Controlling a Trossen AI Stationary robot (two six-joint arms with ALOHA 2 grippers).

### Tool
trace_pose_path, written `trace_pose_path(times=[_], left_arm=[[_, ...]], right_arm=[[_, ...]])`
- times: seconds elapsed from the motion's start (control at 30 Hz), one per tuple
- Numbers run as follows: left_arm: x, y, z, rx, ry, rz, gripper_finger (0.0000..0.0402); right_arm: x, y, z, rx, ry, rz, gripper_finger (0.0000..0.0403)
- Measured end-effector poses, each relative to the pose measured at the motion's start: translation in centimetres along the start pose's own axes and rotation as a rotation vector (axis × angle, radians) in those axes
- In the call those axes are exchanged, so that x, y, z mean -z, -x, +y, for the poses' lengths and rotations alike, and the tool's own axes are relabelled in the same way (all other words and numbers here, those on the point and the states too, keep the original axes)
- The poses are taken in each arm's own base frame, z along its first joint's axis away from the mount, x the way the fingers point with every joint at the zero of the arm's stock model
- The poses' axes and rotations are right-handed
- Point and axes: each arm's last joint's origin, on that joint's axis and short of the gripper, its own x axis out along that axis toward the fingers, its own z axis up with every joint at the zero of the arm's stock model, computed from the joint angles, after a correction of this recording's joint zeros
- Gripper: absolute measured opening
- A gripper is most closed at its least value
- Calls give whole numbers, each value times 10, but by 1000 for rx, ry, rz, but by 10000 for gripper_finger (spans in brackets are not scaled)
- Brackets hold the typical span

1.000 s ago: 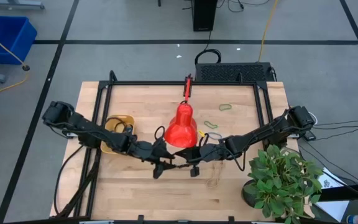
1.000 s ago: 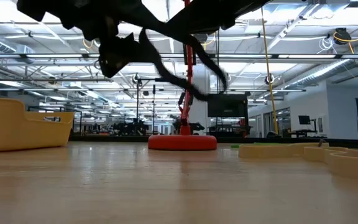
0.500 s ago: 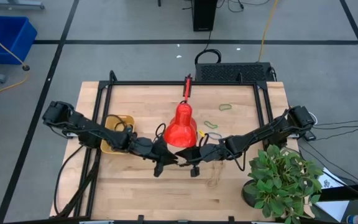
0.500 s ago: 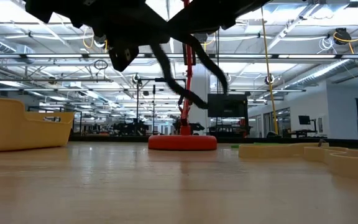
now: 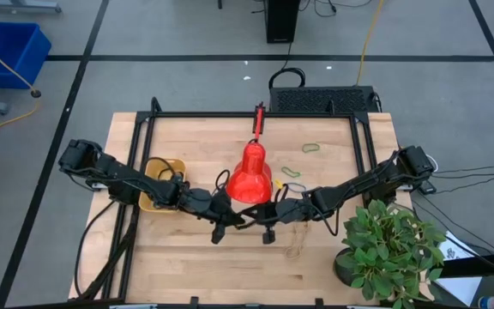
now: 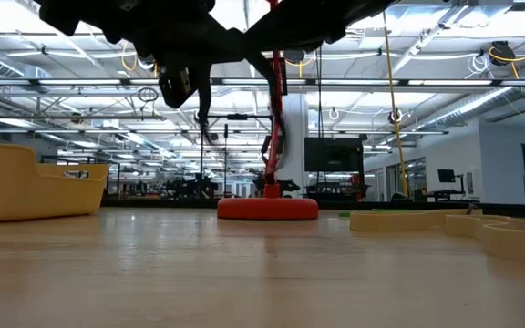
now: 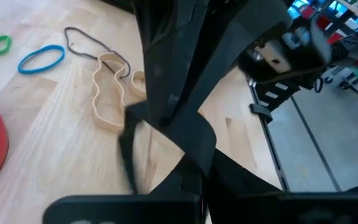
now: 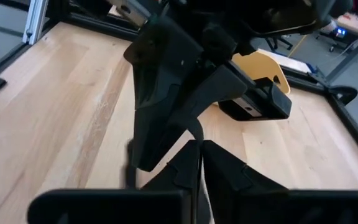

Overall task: Pick and place rubber bands into bin
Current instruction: Put the black rubber band into the yellow bin

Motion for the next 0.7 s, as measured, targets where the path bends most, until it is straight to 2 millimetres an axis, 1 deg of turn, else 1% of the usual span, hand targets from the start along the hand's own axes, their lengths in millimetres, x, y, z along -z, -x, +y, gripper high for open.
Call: trace_pose_path(times=[0.1, 0.17, 0.3, 0.43, 0.57, 0.7], left_arm=[[2, 0, 1, -10, 5, 18, 4], [3, 1, 2, -20, 13, 35, 6], [5, 2, 4, -35, 25, 66, 4], [4, 8, 7, -51, 39, 107, 4], [0, 26, 11, -103, 60, 159, 5], [-9, 55, 12, -138, 70, 180, 3]], right_arm=[[0, 0, 0, 0, -50, 0, 33], [0, 0, 0, -2, -54, 4, 51], [2, 0, 1, -7, -47, 20, 101], [5, 1, 3, -13, -33, 51, 156], [9, 2, 5, -21, -36, 86, 191], [12, 2, 6, -24, -47, 122, 206]])
